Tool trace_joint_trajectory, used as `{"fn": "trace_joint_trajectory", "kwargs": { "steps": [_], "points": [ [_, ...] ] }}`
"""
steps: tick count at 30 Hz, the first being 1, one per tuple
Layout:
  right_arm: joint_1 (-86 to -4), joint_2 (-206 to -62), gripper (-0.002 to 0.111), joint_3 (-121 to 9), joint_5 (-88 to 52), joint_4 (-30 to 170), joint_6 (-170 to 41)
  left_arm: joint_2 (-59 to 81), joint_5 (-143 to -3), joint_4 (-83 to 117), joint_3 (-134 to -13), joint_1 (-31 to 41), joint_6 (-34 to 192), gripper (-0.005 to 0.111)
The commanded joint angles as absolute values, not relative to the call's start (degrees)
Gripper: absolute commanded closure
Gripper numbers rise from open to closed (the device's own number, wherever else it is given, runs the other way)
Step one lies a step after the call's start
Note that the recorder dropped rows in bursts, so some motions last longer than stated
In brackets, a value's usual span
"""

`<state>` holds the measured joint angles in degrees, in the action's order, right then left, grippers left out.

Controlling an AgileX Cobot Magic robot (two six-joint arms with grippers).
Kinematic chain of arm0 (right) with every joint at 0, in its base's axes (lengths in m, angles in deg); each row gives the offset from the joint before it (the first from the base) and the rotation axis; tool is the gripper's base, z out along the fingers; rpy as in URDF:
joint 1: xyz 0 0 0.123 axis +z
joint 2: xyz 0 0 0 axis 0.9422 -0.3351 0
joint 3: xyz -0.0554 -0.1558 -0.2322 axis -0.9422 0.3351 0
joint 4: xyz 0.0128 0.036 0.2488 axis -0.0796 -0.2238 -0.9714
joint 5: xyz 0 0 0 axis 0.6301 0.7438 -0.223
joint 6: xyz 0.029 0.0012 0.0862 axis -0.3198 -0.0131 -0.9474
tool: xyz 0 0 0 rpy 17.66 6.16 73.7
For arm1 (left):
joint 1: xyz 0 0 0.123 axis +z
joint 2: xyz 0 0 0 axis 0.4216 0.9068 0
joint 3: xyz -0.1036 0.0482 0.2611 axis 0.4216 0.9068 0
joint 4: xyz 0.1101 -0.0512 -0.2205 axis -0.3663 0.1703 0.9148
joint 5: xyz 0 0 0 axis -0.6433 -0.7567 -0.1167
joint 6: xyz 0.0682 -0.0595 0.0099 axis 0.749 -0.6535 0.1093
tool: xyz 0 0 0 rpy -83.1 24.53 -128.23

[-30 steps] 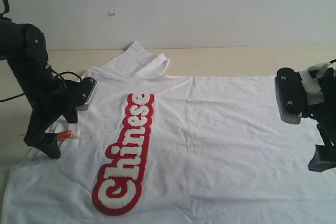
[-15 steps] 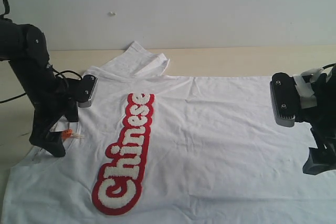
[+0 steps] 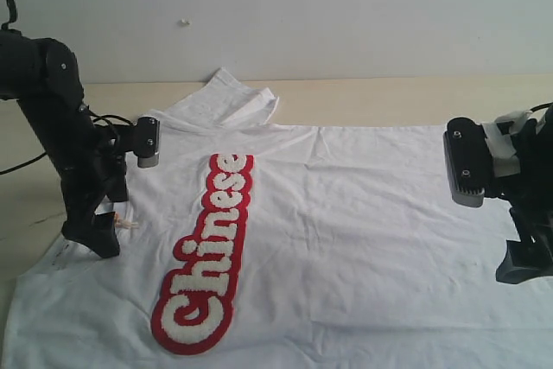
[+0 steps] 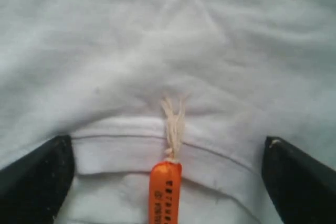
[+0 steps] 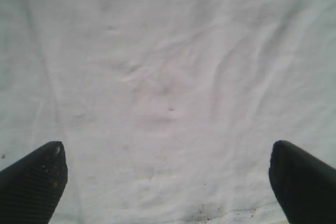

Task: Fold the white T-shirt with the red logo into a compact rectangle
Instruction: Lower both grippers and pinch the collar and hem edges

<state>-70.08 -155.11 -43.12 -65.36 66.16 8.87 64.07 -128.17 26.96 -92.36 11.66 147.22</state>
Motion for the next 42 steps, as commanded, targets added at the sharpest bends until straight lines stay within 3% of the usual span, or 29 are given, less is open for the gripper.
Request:
{"fn": "trace_joint_trajectory", "kwargs": {
  "steps": [1, 11, 24, 42],
  "points": [
    [-70.2, -155.2, 0.003, -43.5, -62.4, 65.7, 8.8, 65.1, -130.1, 24.7, -91.9, 11.8, 143.4, 0.014],
    [-70.2, -155.2, 0.003, -43.5, -60.1, 65.9, 9.9, 65.1, -129.5, 13.9, -91.9, 11.7, 147.3, 0.014],
    [-70.4, -166.5, 0.003, -43.5, -57.5, 68.8, 14.0, 65.1, -130.2, 16.8, -91.9, 11.7, 146.6, 0.014],
    [-78.4, -172.6, 0.003, -51.7, -62.8, 67.9, 17.9, 65.1, -130.0, 16.8, -91.9, 11.7, 146.6, 0.014]
  ]
}}
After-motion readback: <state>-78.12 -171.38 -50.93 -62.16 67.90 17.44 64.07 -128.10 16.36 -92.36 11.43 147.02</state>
